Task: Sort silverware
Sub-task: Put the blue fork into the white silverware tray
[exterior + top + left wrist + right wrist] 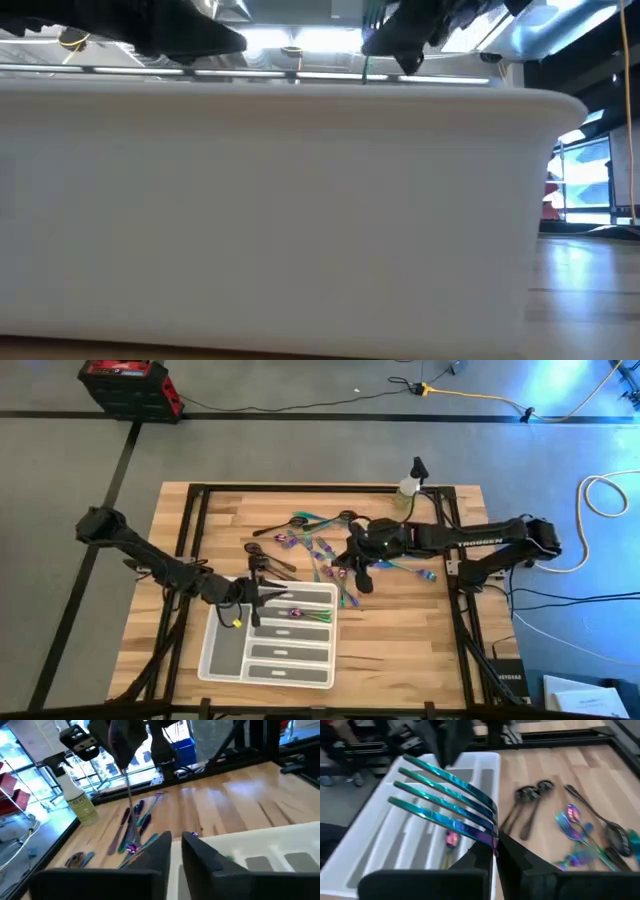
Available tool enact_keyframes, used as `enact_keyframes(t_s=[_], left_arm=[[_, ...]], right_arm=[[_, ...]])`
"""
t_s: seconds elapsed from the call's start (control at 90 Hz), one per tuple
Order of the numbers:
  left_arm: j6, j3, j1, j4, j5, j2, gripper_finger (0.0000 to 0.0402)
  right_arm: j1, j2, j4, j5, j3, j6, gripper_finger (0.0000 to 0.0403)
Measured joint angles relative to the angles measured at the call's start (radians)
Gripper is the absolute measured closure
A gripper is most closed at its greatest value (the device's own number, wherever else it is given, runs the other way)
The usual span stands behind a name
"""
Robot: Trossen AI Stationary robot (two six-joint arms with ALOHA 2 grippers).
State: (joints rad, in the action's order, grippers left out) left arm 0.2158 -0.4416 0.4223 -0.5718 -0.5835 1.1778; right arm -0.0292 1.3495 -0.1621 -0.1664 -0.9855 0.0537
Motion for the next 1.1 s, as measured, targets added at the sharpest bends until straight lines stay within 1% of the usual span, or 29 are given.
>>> enact_keyframes(t_s=[0.122,0.3,0.4,0.489,0.544,0.656,0.767,0.911,1.1], left_arm=[[0.024,-0.019,-0.014,-0.022,0.0,0.0,0.0306],[0.067,-0.082,-0.05,-0.024,0.007,0.0,0.0243],[0.08,-0.123,-0.071,-0.024,0.043,0.0,0.0218],[0.084,-0.167,-0.087,-0.012,0.086,0.005,0.0202],[0.104,-0.202,-0.093,0.009,0.096,0.015,0.0193],[0.144,-0.311,-0.103,0.139,0.101,0.052,0.0178],[0.136,-0.482,-0.12,0.373,0.103,0.109,0.0171],[0.141,-0.702,-0.13,0.651,0.102,0.226,0.0171],[0.211,-0.94,-0.128,0.86,0.093,0.402,0.0171]], right_arm=[[0.011,0.0,-0.002,-0.003,0.0,0.002,0.0403],[0.012,0.0,-0.003,-0.003,0.0,0.002,0.0403],[0.012,0.001,-0.003,-0.003,0.0,0.002,0.0403],[0.012,0.007,-0.003,-0.002,0.0,0.002,0.0403],[0.012,0.012,-0.003,-0.001,0.0,0.002,0.0403],[0.01,0.029,-0.004,0.002,0.0,0.002,0.0403],[0.01,0.042,-0.006,0.026,0.0,0.003,0.0403],[0.01,0.044,-0.005,0.052,0.0,0.003,0.0403],[0.01,0.044,-0.007,0.069,-0.001,0.003,0.0403]])
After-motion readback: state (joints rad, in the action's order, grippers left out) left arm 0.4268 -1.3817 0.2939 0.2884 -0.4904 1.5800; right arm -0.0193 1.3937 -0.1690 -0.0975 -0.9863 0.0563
